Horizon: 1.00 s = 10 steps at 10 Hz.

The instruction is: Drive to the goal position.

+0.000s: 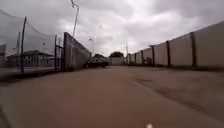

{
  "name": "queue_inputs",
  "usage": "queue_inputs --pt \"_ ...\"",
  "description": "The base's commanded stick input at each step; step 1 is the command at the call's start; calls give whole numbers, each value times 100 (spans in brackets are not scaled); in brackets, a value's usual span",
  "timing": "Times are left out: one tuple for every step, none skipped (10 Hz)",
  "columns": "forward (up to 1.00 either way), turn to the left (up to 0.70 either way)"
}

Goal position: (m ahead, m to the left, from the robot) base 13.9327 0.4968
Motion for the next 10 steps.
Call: queue_inputs --pt "100 0" --pt "100 0" --pt "100 0" --pt "100 0" --pt "100 0" --pt "100 0" --pt "100 0" --pt "100 0" --pt "100 0" --pt "100 0"
